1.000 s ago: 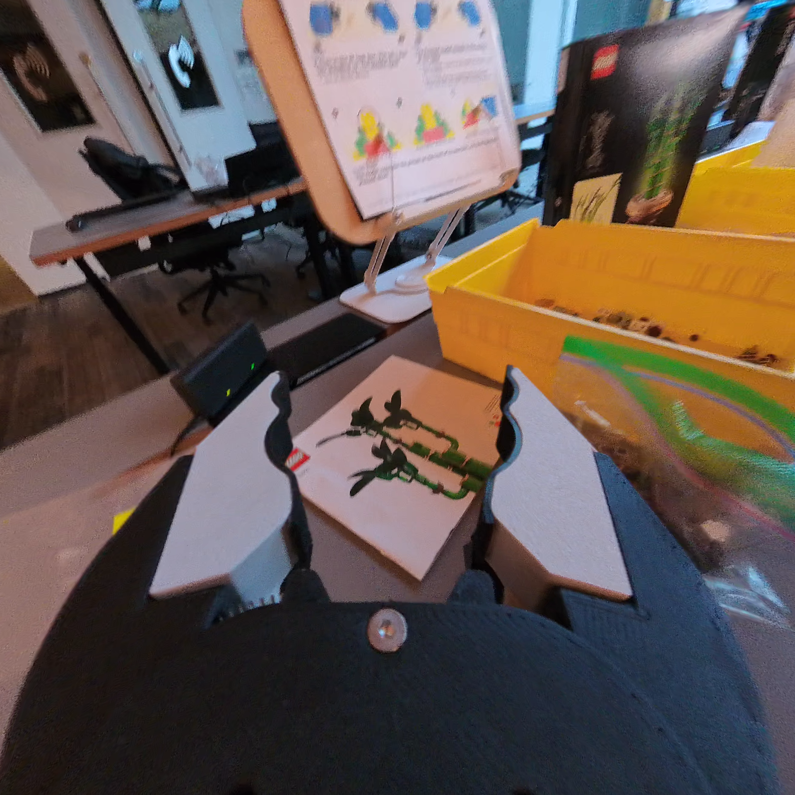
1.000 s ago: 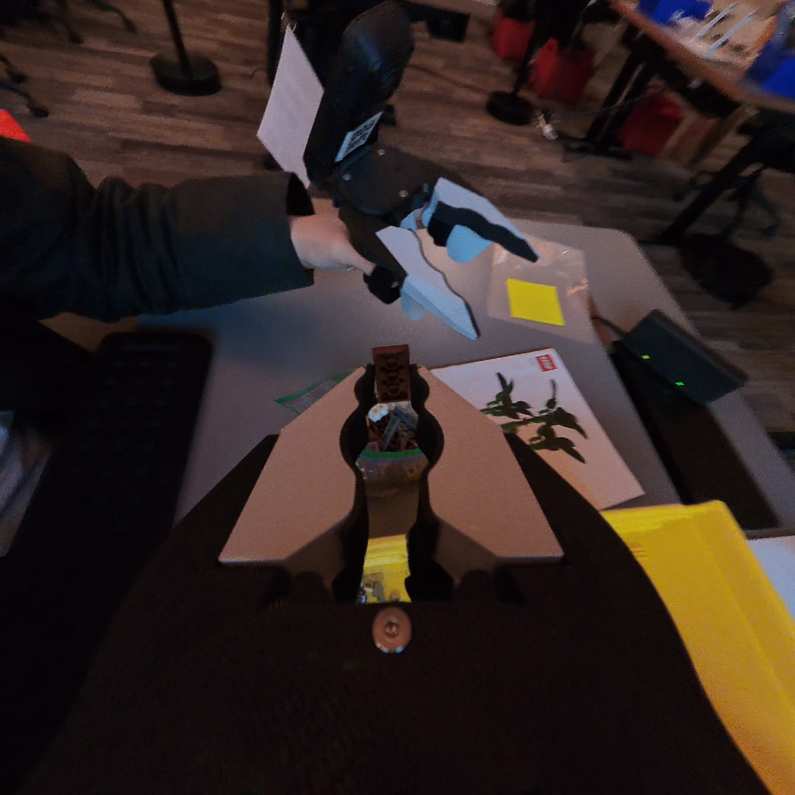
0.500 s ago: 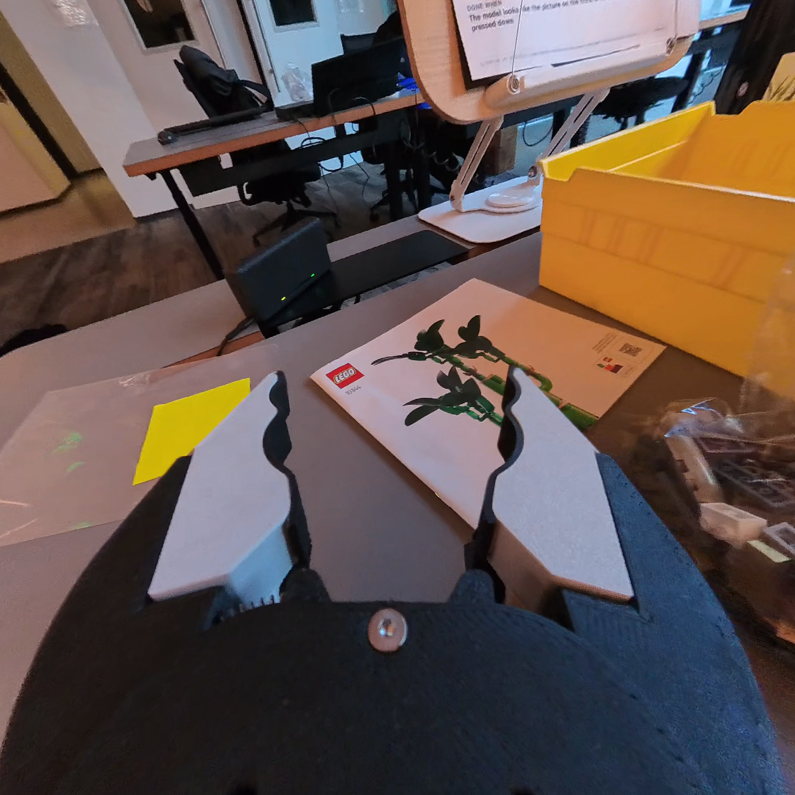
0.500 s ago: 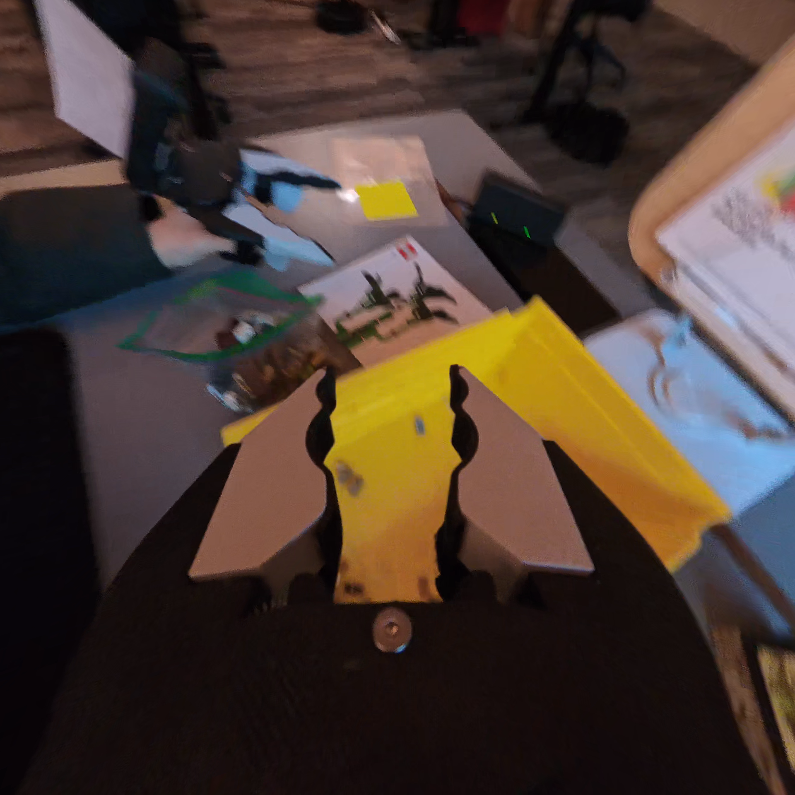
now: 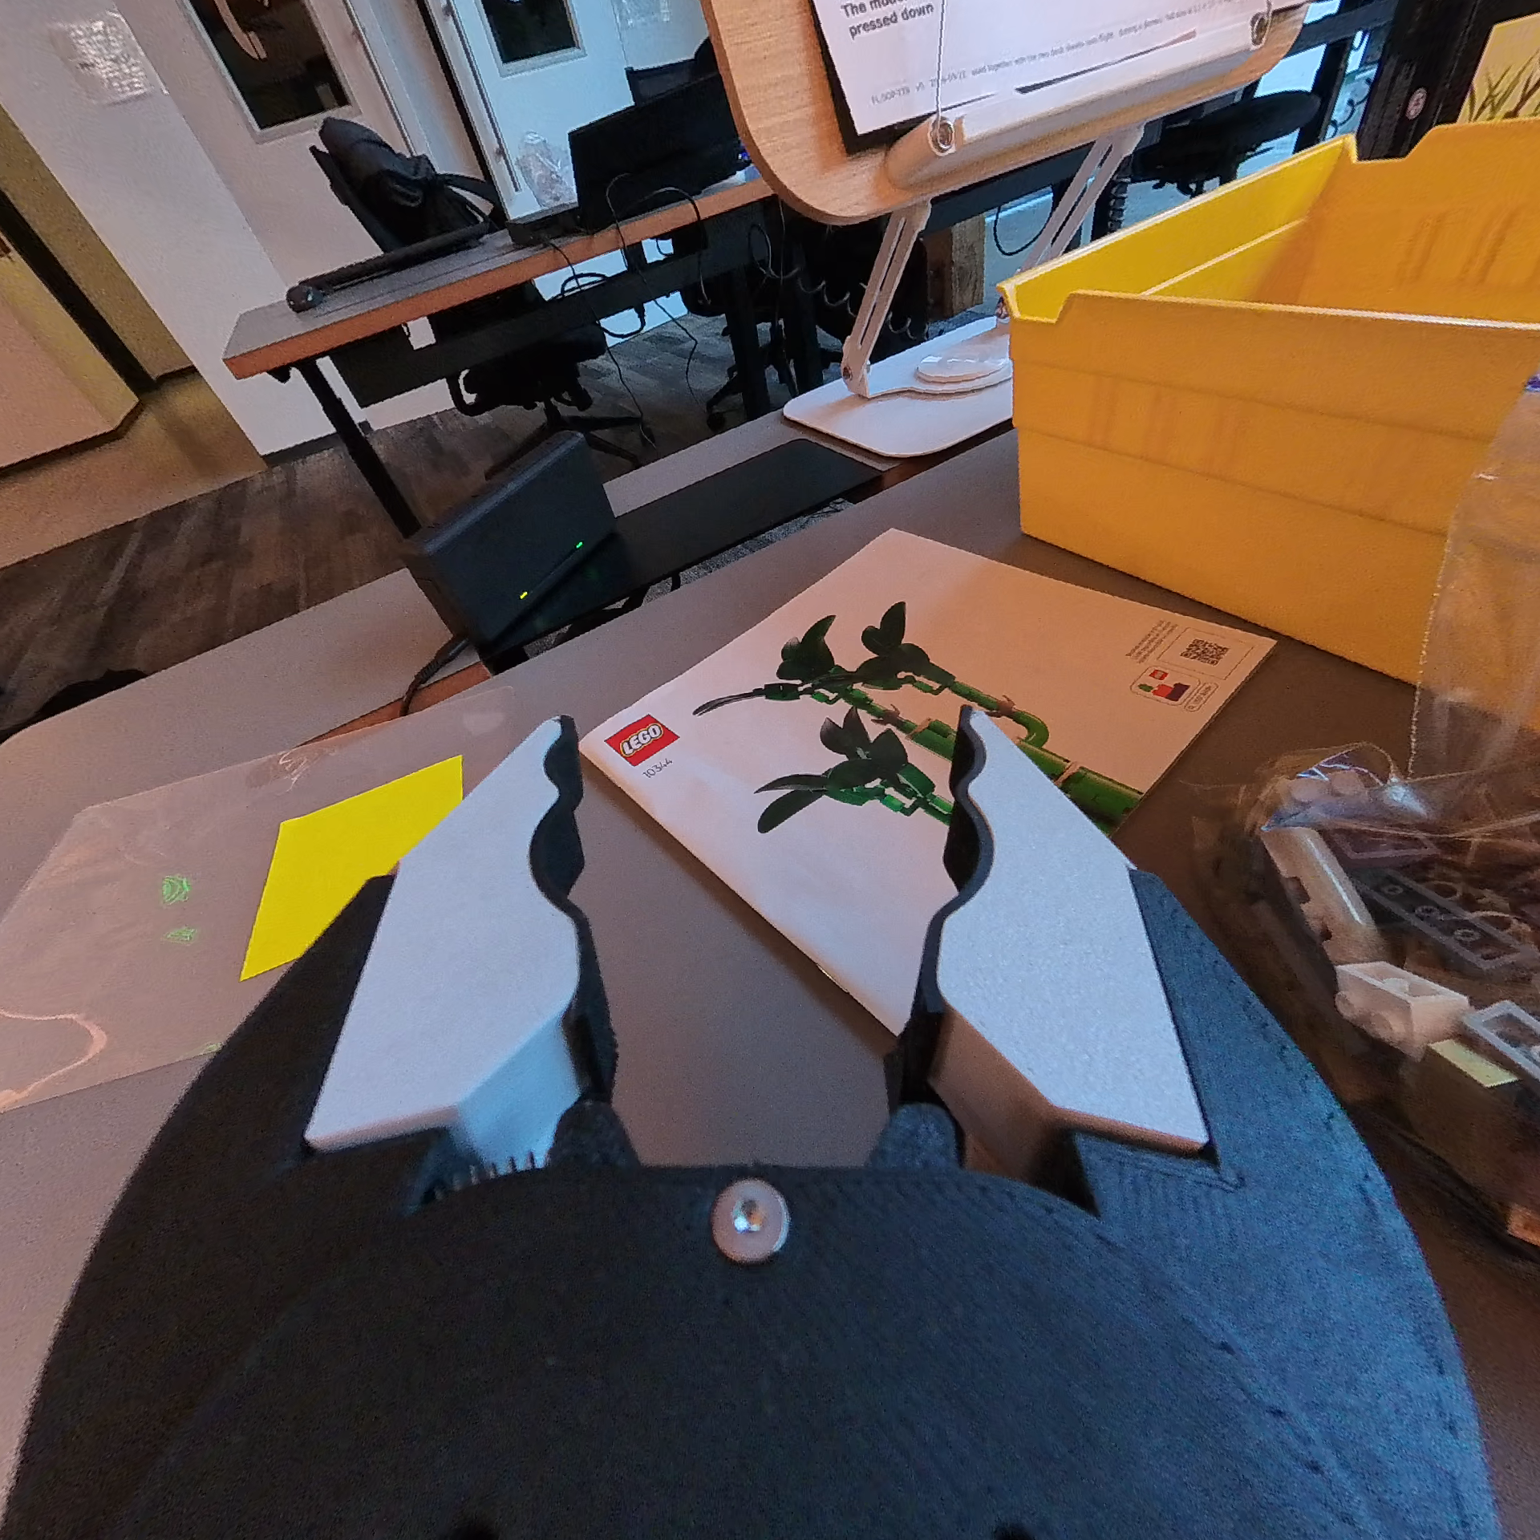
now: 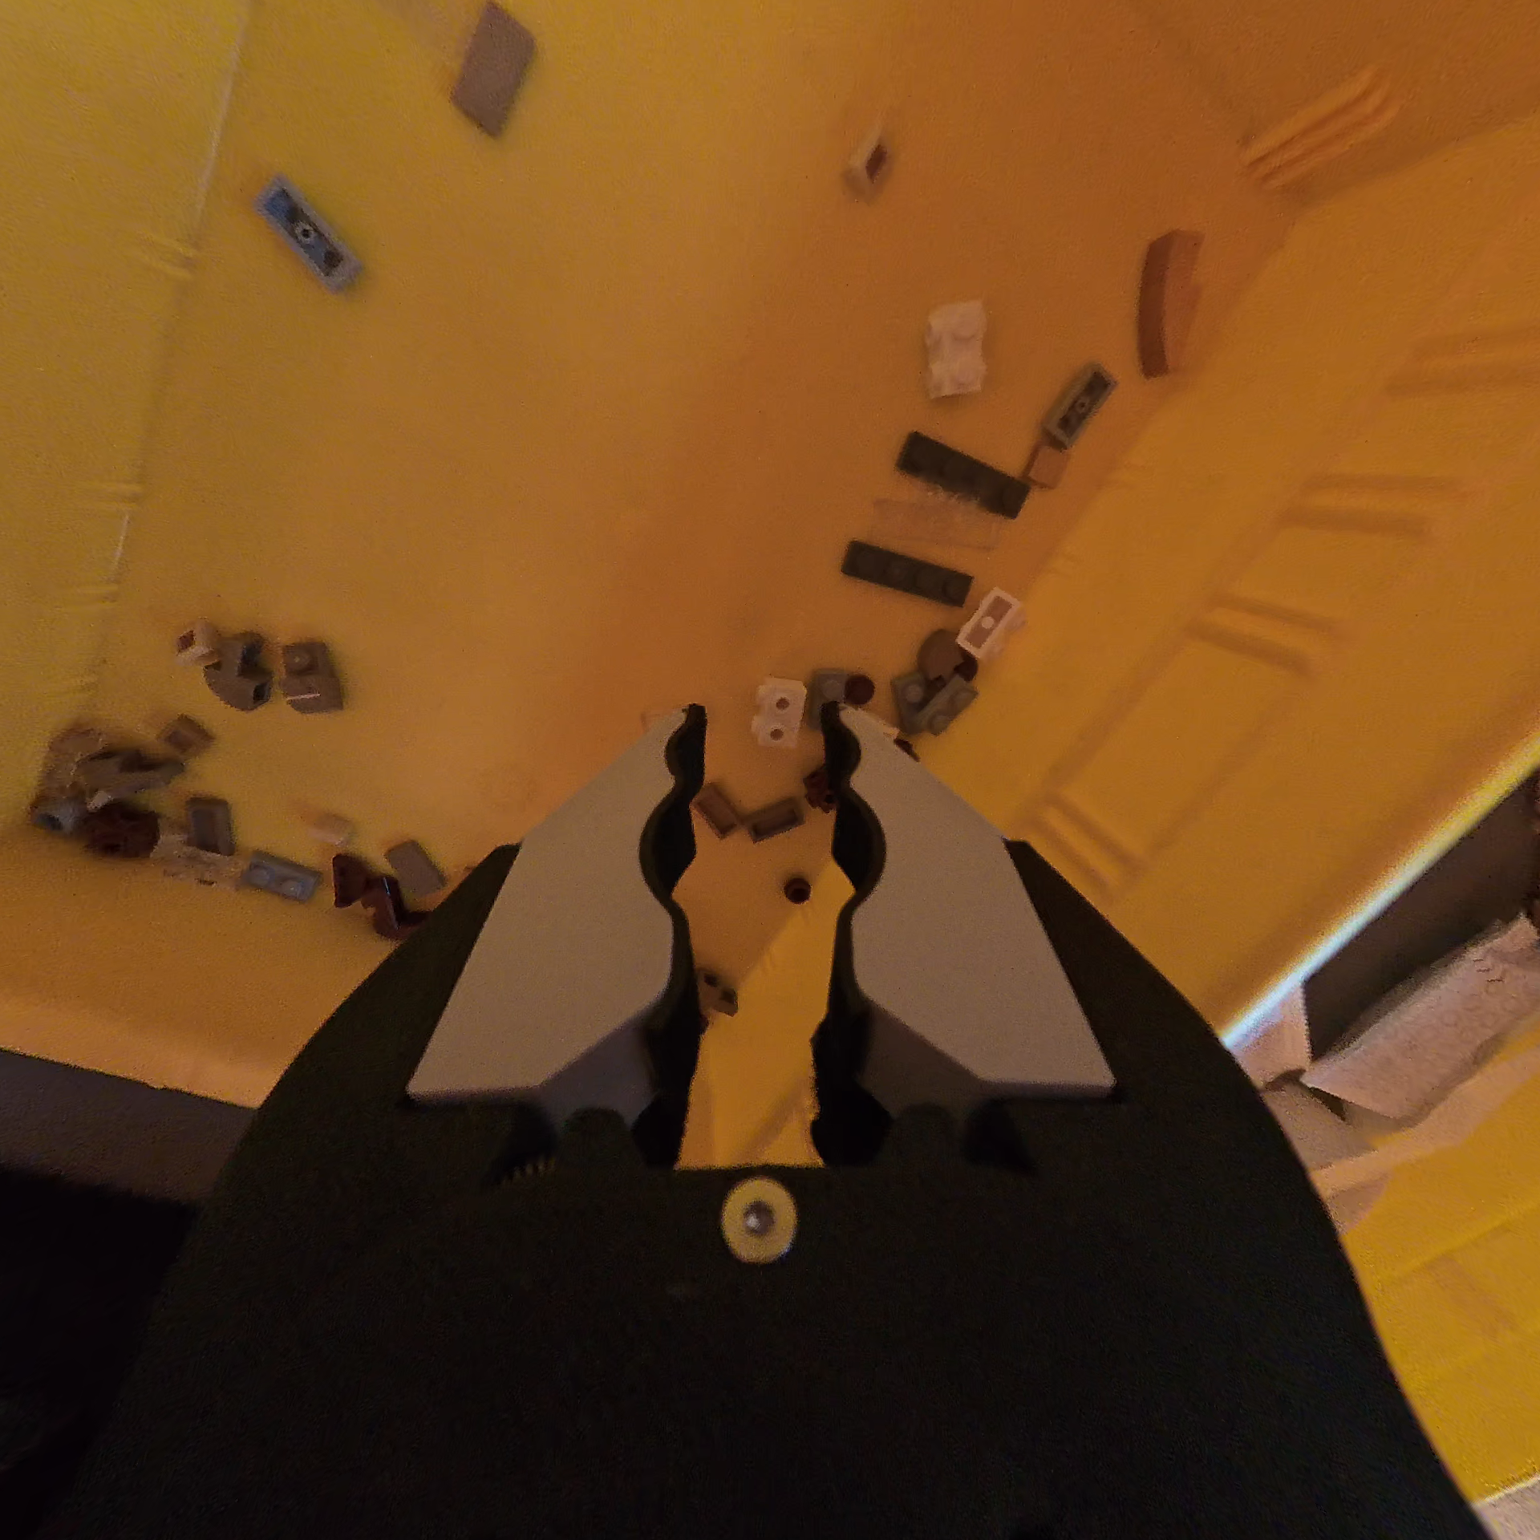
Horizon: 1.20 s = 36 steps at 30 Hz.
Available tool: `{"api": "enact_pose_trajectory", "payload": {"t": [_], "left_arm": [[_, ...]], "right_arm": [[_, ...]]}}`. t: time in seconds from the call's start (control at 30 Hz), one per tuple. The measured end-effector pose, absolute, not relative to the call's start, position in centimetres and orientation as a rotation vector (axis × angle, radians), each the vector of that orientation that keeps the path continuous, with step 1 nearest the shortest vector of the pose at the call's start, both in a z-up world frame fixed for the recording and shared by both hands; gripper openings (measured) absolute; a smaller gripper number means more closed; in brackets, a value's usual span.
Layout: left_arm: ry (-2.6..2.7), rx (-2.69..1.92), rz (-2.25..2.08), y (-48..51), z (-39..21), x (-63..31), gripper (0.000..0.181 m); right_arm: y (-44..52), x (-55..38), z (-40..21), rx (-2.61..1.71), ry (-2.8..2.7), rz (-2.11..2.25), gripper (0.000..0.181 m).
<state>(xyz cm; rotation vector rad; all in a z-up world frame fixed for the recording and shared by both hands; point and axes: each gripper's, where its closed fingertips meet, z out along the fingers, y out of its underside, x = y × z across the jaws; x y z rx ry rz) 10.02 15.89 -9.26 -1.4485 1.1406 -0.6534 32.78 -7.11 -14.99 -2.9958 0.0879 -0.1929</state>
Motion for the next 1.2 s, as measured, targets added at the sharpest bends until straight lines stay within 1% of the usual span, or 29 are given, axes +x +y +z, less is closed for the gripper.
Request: {"api": "enact_pose_trajectory", "payload": {"t": [0.1, 0.13, 0.2, 0.27, 0.37, 0.5, 0.57, 0.63, 0.7, 0.77, 0.8, 0.87, 0.93, 0.97, 1.1, 1.2], "left_arm": [[1.140, -1.449, -0.658, 15.9, -9.2, 10.0, 0.088], [1.143, -1.449, -0.659, 15.8, -9.3, 10.0, 0.087], [1.147, -1.447, -0.656, 15.8, -9.3, 10.1, 0.086], [1.151, -1.446, -0.653, 15.7, -9.3, 10.1, 0.086], [1.152, -1.447, -0.652, 15.7, -9.4, 10.2, 0.085], [1.165, -1.444, -0.643, 15.6, -9.5, 10.3, 0.085], [1.169, -1.440, -0.639, 15.6, -9.5, 10.3, 0.084], [1.171, -1.438, -0.637, 15.5, -9.5, 10.3, 0.084], [1.171, -1.439, -0.638, 15.5, -9.5, 10.3, 0.084], [1.171, -1.440, -0.639, 15.6, -9.5, 10.3, 0.084], [1.172, -1.441, -0.640, 15.5, -9.6, 10.3, 0.084], [1.172, -1.441, -0.641, 15.5, -9.6, 10.3, 0.084], [1.172, -1.441, -0.642, 15.6, -9.5, 10.3, 0.084], [1.171, -1.441, -0.642, 15.6, -9.5, 10.3, 0.084], [1.172, -1.439, -0.641, 15.5, -9.5, 10.3, 0.084], [1.174, -1.437, -0.639, 15.5, -9.5, 10.3, 0.084]], "right_arm": [[-7.5, 32.9, -15.8, -3.039, 0.054, -0.210, 0.019], [-7.8, 33.1, -16.0, -3.058, 0.037, -0.224, 0.013], [-7.8, 32.9, -16.0, -3.063, 0.002, -0.204, 0.011], [-7.7, 32.7, -14.6, -3.024, 0.004, -0.204, 0.011], [-5.9, 29.7, -9.2, -2.805, -0.076, -0.116, 0.011], [-2.1, 17.9, 1.1, -2.219, -0.427, 0.269, 0.011], [-1.9, 13.2, 2.7, -2.069, -0.554, 0.384, 0.011], [-1.5, 10.3, 1.7, -2.044, -0.633, 0.460, 0.011], [-1.4, 8.9, -1.2, -2.133, -0.683, 0.536, 0.014], [-1.1, 9.4, -3.1, -2.221, -0.683, 0.533, 0.027], [-1.2, 9.7, -3.1, -2.222, -0.688, 0.535, 0.028], [-1.4, 10.8, -1.0, -2.150, -0.689, 0.510, 0.030], [-1.6, 14.1, 0.3, -2.129, -0.657, 0.351, 0.028], [-2.0, 16.2, -0.2, -2.169, -0.651, 0.252, 0.026], [-4.2, 22.1, -7.7, -2.589, -0.542, 0.133, 0.026], [-5.3, 22.6, -13.0, -2.807, -0.625, 0.122, 0.026]]}}
